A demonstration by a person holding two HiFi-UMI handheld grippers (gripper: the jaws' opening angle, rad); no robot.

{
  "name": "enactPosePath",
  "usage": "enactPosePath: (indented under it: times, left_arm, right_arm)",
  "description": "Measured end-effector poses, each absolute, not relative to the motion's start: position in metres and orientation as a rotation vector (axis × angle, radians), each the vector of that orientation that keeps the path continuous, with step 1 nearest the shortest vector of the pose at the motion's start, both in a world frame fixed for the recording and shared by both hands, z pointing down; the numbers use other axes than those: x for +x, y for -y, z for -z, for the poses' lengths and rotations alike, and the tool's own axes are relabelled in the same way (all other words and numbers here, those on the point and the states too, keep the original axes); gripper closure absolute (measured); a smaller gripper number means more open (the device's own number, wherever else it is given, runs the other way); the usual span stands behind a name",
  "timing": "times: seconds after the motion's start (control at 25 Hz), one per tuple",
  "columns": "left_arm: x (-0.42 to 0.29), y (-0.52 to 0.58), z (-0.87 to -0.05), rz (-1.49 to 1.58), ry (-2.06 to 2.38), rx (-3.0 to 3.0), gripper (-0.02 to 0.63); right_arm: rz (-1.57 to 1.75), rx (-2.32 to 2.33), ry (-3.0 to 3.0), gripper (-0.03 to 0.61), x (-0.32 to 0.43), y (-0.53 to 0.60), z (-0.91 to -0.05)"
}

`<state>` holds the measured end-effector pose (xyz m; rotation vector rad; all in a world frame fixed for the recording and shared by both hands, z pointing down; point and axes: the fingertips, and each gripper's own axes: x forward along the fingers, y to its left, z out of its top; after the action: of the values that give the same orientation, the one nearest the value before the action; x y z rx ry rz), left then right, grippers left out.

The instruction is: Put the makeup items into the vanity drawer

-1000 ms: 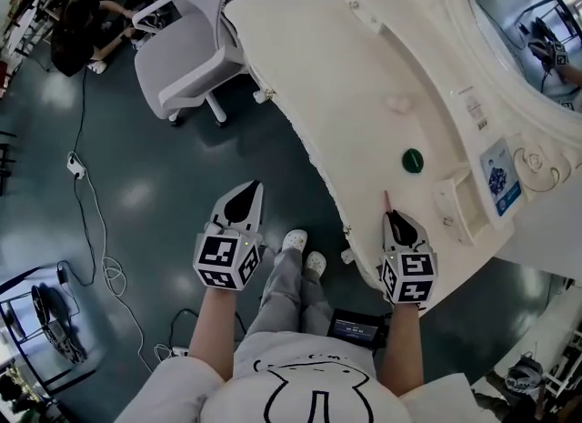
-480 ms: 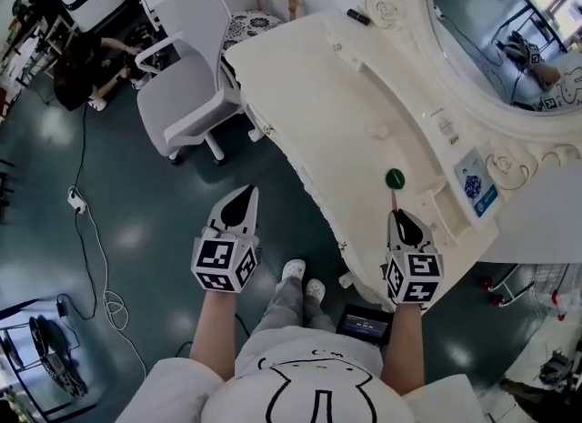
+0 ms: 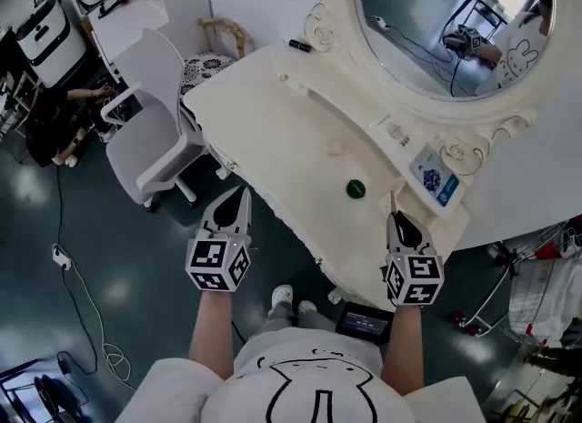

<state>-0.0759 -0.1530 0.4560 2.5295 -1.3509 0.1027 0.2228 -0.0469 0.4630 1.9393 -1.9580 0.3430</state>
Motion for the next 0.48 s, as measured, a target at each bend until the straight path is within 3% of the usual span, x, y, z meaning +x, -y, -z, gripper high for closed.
enactPosePath:
  times: [0.48]
  left_arm:
    - [-0.009, 0.168, -0.435, -0.106, 1.233, 2.638, 0.583]
  right_arm:
    - [-0.331, 2.054, 1.875, 0.537, 0.281, 0.034, -0.454]
